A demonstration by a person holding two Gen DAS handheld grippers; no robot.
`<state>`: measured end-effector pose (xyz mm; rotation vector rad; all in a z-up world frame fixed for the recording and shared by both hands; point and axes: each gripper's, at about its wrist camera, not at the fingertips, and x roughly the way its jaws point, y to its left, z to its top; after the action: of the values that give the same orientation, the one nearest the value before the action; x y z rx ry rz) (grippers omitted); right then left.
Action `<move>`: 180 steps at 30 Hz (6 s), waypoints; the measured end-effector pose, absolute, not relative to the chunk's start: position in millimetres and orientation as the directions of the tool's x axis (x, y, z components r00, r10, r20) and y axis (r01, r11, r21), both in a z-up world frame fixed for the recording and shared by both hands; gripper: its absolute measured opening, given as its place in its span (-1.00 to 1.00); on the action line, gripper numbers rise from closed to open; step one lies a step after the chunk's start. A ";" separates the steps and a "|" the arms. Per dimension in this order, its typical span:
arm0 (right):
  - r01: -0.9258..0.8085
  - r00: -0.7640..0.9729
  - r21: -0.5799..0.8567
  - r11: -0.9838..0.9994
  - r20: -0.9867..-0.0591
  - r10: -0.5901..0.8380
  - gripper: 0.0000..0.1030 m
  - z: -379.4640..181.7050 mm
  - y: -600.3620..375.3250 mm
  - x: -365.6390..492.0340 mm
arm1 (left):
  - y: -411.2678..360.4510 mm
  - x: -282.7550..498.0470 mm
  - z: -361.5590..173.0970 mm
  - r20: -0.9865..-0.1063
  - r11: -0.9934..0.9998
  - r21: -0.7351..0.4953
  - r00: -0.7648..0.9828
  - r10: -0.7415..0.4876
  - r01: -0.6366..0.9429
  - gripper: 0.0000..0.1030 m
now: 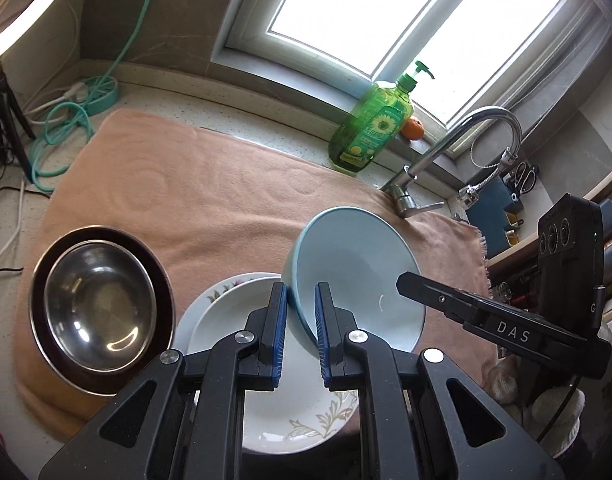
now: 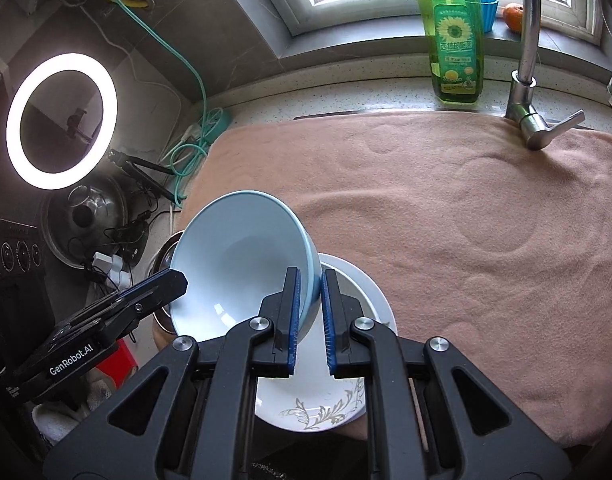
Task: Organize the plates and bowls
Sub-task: 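Lift the ceramic bowl and carry it over the nested steel bowls, then lower the ceramic bowl into the steel bowls and open the right gripper, then move the right gripper to the steel bowl rim and grasp, then carry the nested bowl stack over the plate stack and lower it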
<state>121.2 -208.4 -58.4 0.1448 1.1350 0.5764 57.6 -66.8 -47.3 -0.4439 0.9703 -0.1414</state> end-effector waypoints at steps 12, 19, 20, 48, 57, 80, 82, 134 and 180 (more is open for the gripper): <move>-0.451 0.248 0.383 0.806 -0.814 0.525 -0.79 -58.6 -116.4 113.6 | 10.2 36.9 -45.3 -0.766 0.890 -0.416 0.598 -0.234 -0.186 -0.77; -0.484 0.206 0.378 0.789 -0.827 0.523 -0.79 -70.7 -75.3 111.8 | 45.2 29.7 -51.4 -0.777 0.884 -0.406 0.596 -0.200 -0.233 -0.77; -0.485 0.199 0.380 0.788 -0.829 0.523 -0.79 -73.0 -71.1 112.2 | 48.4 28.9 -53.3 -0.780 0.882 -0.406 0.594 -0.199 -0.238 -0.77; -0.508 0.126 0.311 0.803 -0.896 0.426 -0.79 -126.5 -18.1 107.8 | 91.4 17.6 -101.4 -0.838 0.861 -0.412 0.495 -0.229 -0.298 -0.77; -0.519 0.125 0.295 0.802 -0.902 0.412 -0.74 -126.5 -16.9 105.9 | 91.6 18.5 -104.6 -0.840 0.858 -0.419 0.485 -0.243 -0.296 -0.77; -0.554 0.212 0.289 0.781 -0.858 0.468 0.15 -95.6 -19.5 96.6 | 106.6 9.4 -88.2 -0.821 0.852 -0.425 0.526 -0.219 -0.307 -0.49; -0.547 0.223 0.303 0.780 -0.846 0.485 0.32 -91.9 -25.0 97.6 | 108.3 8.6 -84.1 -0.820 0.859 -0.413 0.535 -0.205 -0.303 -0.09; -0.483 0.137 0.369 0.794 -0.864 0.484 -0.08 -134.5 -68.1 113.8 | 116.3 -12.4 -125.6 -0.828 0.804 -0.462 0.508 -0.239 -0.374 -0.45; -0.471 0.144 0.376 0.798 -0.859 0.491 -0.79 -123.3 -55.1 108.2 | 92.7 12.8 -114.0 -0.859 0.890 -0.356 0.475 -0.191 -0.286 -0.81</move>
<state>108.2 -55.1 -123.3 0.0183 1.2468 0.6934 12.8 92.7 -114.0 -0.4954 1.0862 0.0613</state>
